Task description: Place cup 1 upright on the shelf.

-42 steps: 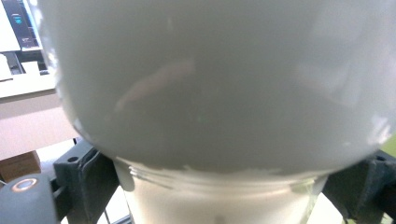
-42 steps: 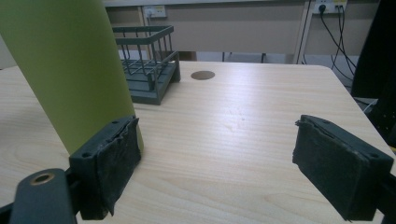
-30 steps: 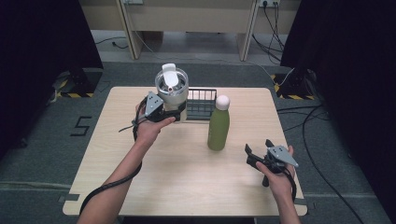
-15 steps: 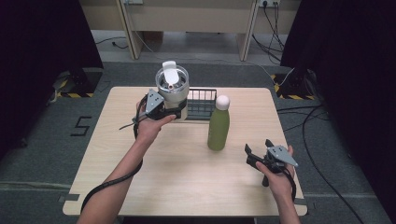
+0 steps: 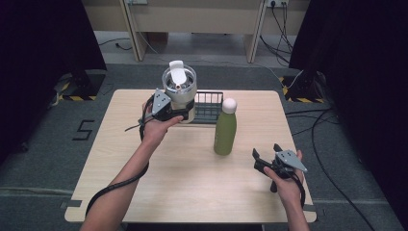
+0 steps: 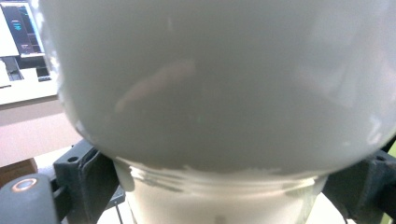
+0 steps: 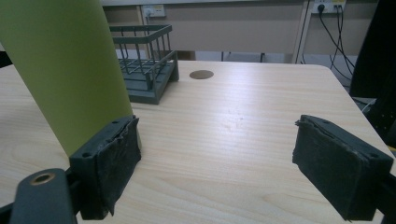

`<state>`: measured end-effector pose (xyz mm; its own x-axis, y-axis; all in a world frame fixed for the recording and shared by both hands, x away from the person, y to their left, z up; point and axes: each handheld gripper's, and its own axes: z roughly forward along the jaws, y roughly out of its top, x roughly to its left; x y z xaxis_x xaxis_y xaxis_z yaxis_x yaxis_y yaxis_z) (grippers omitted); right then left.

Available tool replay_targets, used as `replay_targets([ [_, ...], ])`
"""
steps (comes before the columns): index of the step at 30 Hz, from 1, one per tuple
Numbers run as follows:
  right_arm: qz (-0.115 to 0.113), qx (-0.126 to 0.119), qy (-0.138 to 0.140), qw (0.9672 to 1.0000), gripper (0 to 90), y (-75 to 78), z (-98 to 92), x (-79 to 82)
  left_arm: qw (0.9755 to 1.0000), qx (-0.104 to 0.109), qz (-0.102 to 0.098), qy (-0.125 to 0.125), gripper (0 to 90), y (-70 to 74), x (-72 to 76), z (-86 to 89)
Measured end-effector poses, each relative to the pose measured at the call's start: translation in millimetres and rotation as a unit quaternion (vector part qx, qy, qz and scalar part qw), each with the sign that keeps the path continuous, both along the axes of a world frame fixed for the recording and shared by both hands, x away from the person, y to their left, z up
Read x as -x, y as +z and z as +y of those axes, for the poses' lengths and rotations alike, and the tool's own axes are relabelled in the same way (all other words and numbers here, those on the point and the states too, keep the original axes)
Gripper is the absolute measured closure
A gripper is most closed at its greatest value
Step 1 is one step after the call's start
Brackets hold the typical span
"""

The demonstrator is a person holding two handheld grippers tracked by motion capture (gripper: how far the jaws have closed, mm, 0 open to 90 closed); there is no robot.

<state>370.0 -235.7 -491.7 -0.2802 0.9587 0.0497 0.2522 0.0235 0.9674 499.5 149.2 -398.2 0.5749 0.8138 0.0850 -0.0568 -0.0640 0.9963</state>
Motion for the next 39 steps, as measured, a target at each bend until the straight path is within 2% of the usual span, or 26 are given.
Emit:
replay_targets([
  [4,0.001,0.001,0.0,1.0,14.6,-0.3,0.1,-0.1,1.0,0.0,0.0,0.004,9.5,0.8,-2.6,-0.6],
  [6,0.001,0.0,-0.001,1.0,14.6,-0.3,-0.2,-0.1,1.0,-0.004,-0.006,0.005,9.5,1.8,-3.8,-0.7],
  [7,0.001,-0.001,-0.001,1.0,14.6,-0.1,-0.2,-0.1,1.0,-0.001,-0.001,0.004,9.5,1.9,-3.6,-1.4],
  [12,0.0,-0.001,-0.002,1.0,14.6,0.3,-0.4,-0.1,1.0,0.002,-0.003,0.004,9.5,4.8,-5.4,-3.3],
  [14,0.0,-0.001,-0.002,1.0,14.6,0.3,-0.4,0.0,1.0,-0.001,-0.009,0.004,9.5,6.3,-6.9,-3.3],
  [20,0.0,-0.001,-0.002,1.0,14.7,0.3,-0.9,-0.1,1.0,0.002,-0.005,0.003,9.5,8.7,-8.6,-5.0],
  [21,0.0,-0.001,-0.002,1.0,14.6,0.2,-0.8,-0.2,0.9999,0.0,-0.01,0.005,9.5,9.4,-9.5,-4.8],
  [25,0.0,-0.001,-0.002,1.0,14.7,0.3,-0.6,0.0,1.0,0.007,-0.005,0.003,9.6,9.7,-10.7,-5.6],
  [30,0.0,0.0,-0.002,1.0,14.7,0.1,-0.7,-0.2,0.9999,0.002,-0.009,0.009,9.5,9.7,-13.5,-3.8],
  [34,0.0,0.0,-0.002,1.0,14.7,0.1,-0.8,-0.2,1.0,0.003,-0.003,0.008,9.5,10.6,-14.0,-3.9],
  [36,0.0,-0.001,-0.003,1.0,14.7,0.2,-0.6,-0.2,0.9999,0.003,-0.01,0.009,9.5,12.2,-15.0,-4.2],
  [39,0.0,-0.001,-0.003,1.0,14.7,0.3,-0.4,-0.2,0.9999,0.006,-0.007,0.008,9.5,13.7,-15.4,-4.9],
])
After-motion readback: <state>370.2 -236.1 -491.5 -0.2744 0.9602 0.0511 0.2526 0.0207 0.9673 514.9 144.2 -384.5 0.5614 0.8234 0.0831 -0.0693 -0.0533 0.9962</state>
